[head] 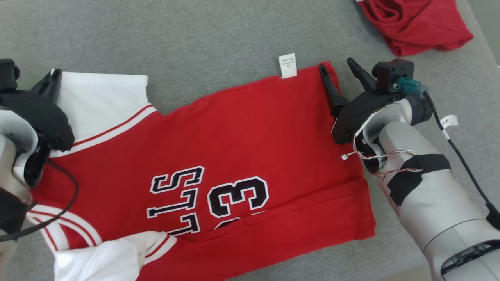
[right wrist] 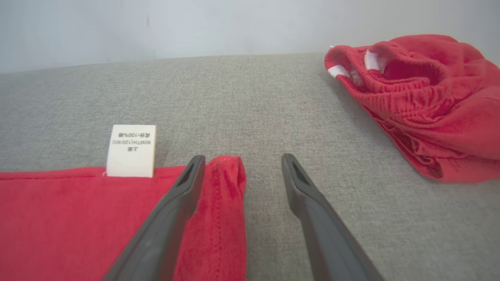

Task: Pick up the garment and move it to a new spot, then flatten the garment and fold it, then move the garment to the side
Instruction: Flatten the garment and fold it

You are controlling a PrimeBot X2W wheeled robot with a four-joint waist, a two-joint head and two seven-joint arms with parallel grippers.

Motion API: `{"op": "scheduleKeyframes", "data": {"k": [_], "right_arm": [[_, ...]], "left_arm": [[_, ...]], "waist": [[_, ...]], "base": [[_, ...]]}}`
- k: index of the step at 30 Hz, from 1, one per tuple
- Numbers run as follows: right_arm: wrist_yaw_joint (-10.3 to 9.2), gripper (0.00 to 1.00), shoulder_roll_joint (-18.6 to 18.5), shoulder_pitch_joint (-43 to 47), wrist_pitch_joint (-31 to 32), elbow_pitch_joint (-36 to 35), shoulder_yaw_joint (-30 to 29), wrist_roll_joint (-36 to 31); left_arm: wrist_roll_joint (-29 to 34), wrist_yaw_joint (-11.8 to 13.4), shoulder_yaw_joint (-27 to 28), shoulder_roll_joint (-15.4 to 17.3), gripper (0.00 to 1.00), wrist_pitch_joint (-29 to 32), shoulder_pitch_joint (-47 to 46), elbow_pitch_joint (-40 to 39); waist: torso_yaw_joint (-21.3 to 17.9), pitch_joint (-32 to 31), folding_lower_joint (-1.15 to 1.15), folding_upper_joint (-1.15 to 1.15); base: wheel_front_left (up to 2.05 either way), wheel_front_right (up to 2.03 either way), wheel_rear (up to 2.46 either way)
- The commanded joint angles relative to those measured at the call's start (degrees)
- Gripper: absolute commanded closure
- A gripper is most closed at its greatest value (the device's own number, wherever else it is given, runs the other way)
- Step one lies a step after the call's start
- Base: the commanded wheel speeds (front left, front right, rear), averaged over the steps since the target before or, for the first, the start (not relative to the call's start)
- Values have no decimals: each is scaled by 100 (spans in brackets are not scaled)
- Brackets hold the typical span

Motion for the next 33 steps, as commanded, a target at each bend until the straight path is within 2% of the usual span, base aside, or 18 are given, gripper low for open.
{"op": "scheduleKeyframes", "data": {"k": [1, 5, 7, 9, 11, 12, 13, 18, 25, 33], "right_arm": [[-16, 0, -23, -76, 62, 55, 55, 66], [-16, 0, -44, -178, 246, 137, 213, 238], [-16, 6, -65, -194, 342, 150, 304, 332], [-16, 30, -97, -178, 465, 183, 382, 415], [-16, 68, -154, -214, 566, 217, 430, 474], [-16, 78, -171, -239, 608, 241, 464, 491], [-16, 100, -171, -274, 628, 258, 483, 520], [-16, 100, -163, -440, 537, 303, 526, 568], [-16, 100, -231, -474, -93, 377, 615, 496], [-16, 100, -334, 33, -322, 240, 644, 756]], "left_arm": [[-29, 12, -49, 2, 100, -97, -94, -28], [-133, 12, -226, -29, 100, -309, -164, -87], [-161, 12, -318, -30, 100, -391, -213, -110], [-192, 12, -388, -44, 100, -458, -255, -117], [-241, 12, -460, -54, 100, -510, -304, -127], [-261, 12, -486, -52, 100, -544, -333, -125], [-275, 12, -513, -55, 100, -563, -365, -120], [-321, 12, -604, -42, 100, -667, -472, -90], [-339, 12, -683, -84, 100, -1230, -556, -61], [-568, 12, -722, -14, 100, -1587, 43, -507]], "waist": [[99, -44, 0, -1], [214, -47, 0, -1], [249, -38, 0, -1], [283, -29, 0, -1], [316, -5, 0, -1], [329, 10, 0, -1], [344, 32, 0, -1], [370, 94, 0, -1], [474, -201, 0, -1], [632, -560, 0, -1]], "base": [[0, 0, 0], [0, 0, 0], [0, 0, 0], [0, 0, 0], [0, 0, 0], [0, 0, 0], [0, 0, 0], [0, 0, 0], [0, 0, 0], [0, 0, 0]]}}
